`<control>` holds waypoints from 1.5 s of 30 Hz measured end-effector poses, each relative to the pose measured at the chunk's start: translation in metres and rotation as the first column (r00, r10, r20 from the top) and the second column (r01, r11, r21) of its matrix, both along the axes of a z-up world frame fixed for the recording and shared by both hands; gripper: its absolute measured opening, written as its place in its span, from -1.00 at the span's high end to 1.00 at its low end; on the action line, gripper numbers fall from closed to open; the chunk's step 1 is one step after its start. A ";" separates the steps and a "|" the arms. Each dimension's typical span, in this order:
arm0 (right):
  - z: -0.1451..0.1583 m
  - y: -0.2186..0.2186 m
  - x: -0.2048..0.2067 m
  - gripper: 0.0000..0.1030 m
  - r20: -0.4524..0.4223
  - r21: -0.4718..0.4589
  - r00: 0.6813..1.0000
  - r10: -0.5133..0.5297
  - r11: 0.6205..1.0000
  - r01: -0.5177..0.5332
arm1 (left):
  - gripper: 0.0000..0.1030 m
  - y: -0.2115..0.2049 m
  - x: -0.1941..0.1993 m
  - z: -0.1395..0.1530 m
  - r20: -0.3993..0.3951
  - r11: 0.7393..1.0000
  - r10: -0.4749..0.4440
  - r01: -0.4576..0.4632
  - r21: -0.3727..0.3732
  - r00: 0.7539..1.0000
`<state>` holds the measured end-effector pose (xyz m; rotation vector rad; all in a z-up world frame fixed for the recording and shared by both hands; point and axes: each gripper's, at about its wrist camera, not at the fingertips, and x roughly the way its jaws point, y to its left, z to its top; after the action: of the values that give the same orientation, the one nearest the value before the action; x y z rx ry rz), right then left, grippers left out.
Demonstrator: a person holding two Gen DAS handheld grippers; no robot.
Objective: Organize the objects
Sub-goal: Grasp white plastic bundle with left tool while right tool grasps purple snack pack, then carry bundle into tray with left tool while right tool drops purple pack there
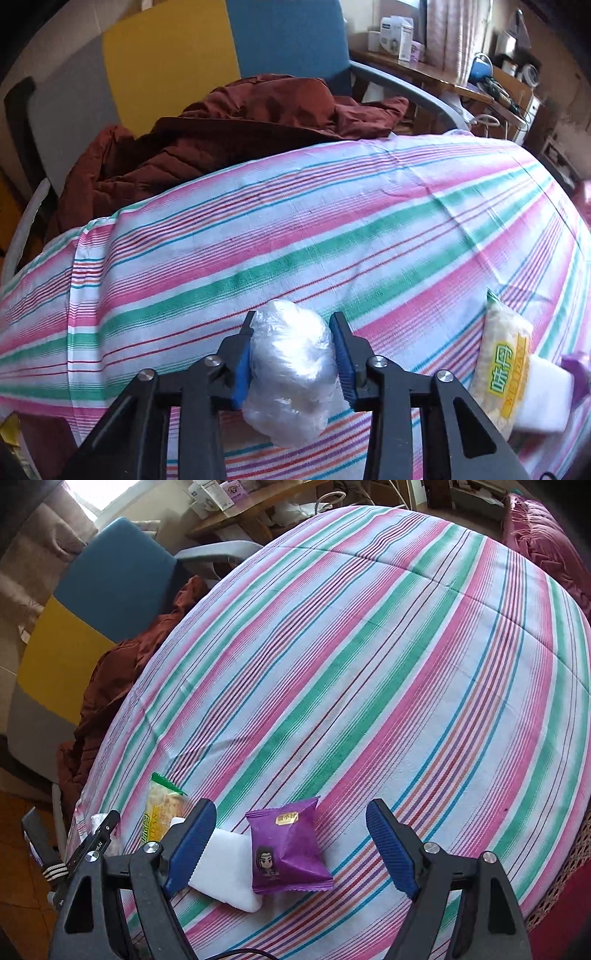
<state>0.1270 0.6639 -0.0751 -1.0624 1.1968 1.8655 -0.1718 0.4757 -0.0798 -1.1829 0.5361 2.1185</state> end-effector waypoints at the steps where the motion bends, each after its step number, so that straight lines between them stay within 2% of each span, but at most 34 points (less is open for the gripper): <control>1: -0.001 -0.001 -0.001 -0.65 0.002 -0.009 1.000 0.007 1.000 -0.007 | 0.27 -0.001 0.000 0.000 0.003 1.000 0.000 0.000 0.000 1.000; 5: -0.006 -0.004 -0.006 -0.65 0.028 -0.024 0.999 0.038 0.999 -0.037 | 0.27 -0.009 0.003 0.001 0.019 1.000 0.012 -0.012 -0.002 1.000; 8: -0.012 -0.008 -0.014 -0.56 0.060 -0.032 0.995 0.080 0.996 -0.078 | 0.27 -0.016 0.010 0.002 0.034 1.000 0.022 -0.022 -0.011 0.999; 11: -0.013 -0.013 -0.022 -0.40 0.111 -0.008 0.987 0.117 0.993 -0.117 | 0.27 -0.023 0.019 0.003 0.034 0.999 0.034 -0.033 -0.017 0.999; 14: -0.014 -0.017 -0.027 -0.14 0.147 0.020 0.979 0.140 0.989 -0.145 | 0.27 -0.031 0.030 0.003 0.036 0.999 0.039 -0.038 -0.024 0.999; 16: -0.013 -0.019 -0.030 0.16 0.155 0.036 0.975 0.157 0.986 -0.164 | 0.27 -0.037 0.038 0.003 0.039 0.999 0.042 -0.041 -0.023 0.998; 19: -0.011 -0.021 -0.030 0.23 0.148 0.049 0.976 0.161 0.984 -0.170 | 0.27 -0.048 0.054 0.003 0.043 0.999 0.048 -0.047 -0.018 0.998; 22: -0.008 -0.019 -0.025 0.26 0.139 0.065 0.981 0.136 0.987 -0.146 | 0.27 -0.058 0.071 0.004 0.054 0.998 0.056 -0.056 -0.011 0.997; 26: 0.007 -0.018 -0.019 0.26 0.076 0.113 0.991 0.113 0.986 -0.121 | 0.27 -0.071 0.099 0.003 0.041 0.999 0.050 -0.050 0.004 0.998; 30: 0.022 -0.031 -0.024 0.26 0.019 0.171 0.985 0.169 0.971 -0.170 | 0.27 -0.089 0.124 0.002 0.025 0.997 0.063 -0.064 0.049 0.998; 35: 0.045 -0.059 -0.041 0.26 -0.017 0.284 0.955 0.295 0.917 -0.278 | 0.27 -0.104 0.144 0.001 -0.009 0.993 0.064 -0.063 0.100 0.998; 39: 0.047 -0.068 -0.049 0.26 -0.028 0.319 0.924 0.381 0.880 -0.353 | 0.27 -0.111 0.147 -0.001 -0.021 0.986 0.060 -0.056 0.155 0.998; 45: 0.041 -0.087 -0.063 0.26 0.040 0.351 0.885 0.465 0.822 -0.448 | 0.27 -0.113 0.148 -0.002 -0.032 0.985 0.049 -0.043 0.169 0.998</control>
<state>0.0639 0.5774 -0.0336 -1.1725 0.6150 2.3731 -0.0233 0.3626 -0.0820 -1.0734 0.3411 2.1804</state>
